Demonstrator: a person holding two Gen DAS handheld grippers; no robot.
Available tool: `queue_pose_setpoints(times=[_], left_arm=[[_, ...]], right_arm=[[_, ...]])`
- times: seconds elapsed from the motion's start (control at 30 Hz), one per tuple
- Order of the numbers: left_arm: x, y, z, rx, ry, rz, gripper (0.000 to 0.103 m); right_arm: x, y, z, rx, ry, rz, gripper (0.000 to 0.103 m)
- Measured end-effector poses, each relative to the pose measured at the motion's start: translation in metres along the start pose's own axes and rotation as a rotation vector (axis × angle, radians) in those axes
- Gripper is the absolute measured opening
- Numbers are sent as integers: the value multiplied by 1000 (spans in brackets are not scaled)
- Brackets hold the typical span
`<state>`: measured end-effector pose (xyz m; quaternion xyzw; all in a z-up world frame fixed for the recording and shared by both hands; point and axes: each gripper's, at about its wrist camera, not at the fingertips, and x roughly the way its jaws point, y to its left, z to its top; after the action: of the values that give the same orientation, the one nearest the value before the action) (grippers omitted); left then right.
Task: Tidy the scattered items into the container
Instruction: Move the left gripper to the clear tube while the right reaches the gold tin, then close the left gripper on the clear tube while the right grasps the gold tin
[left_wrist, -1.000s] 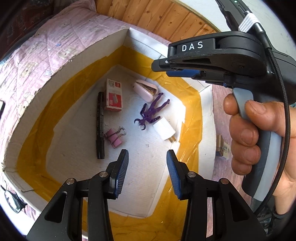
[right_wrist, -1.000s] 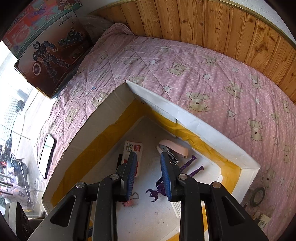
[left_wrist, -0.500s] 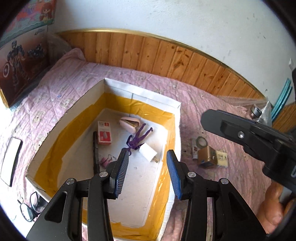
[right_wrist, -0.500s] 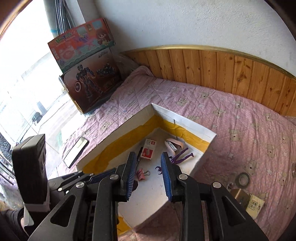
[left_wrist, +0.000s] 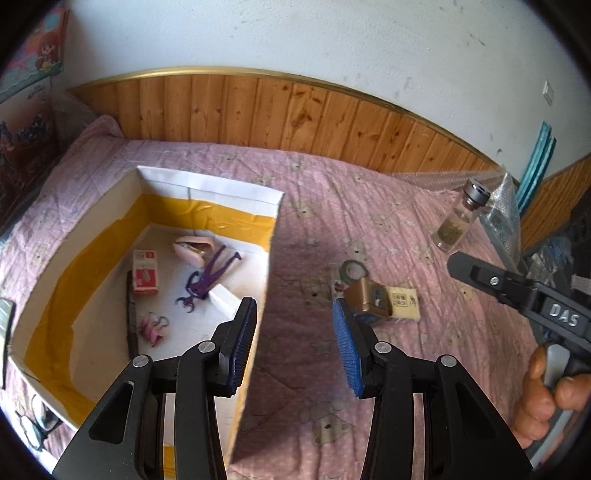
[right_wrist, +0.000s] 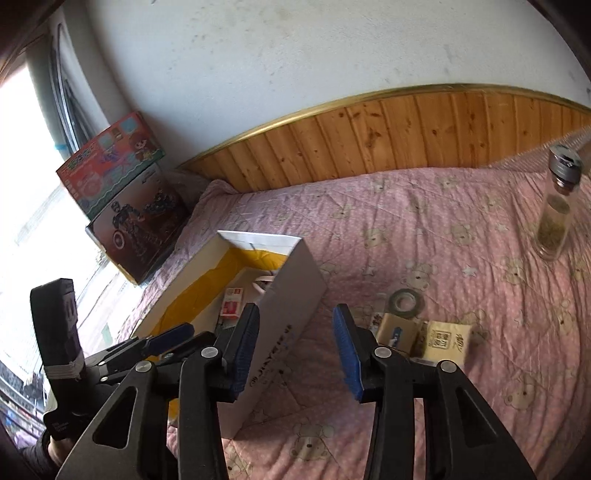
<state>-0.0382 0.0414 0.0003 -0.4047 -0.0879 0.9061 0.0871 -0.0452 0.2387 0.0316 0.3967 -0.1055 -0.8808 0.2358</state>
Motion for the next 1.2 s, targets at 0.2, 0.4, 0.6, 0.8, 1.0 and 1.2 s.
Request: queue_pose_setpoints(times=[0.2,0.4,0.6,0.8,1.0,1.2], left_arm=[[42,-27,-15,26,86,-77,46],[84,-57,-21,159,81,-62,52],[119,-69,-10,113,94,-159,57],[141,-64,-9,72,138,-140,58],[129,-7,-15,-193,139,-134,58],[128,-5,-19,-193,144,-133,58]], right_arm=[[30,-69,-14,158,110,-63,51],[72,-112,-20,230,195,-153,65],[113,-137,-25,272,262,-174,69],[120,-153,-26,304,290,-152,70],[102,-107,6,-110,231,-107,70],[130,-25,-26,-728,260,-136,80]])
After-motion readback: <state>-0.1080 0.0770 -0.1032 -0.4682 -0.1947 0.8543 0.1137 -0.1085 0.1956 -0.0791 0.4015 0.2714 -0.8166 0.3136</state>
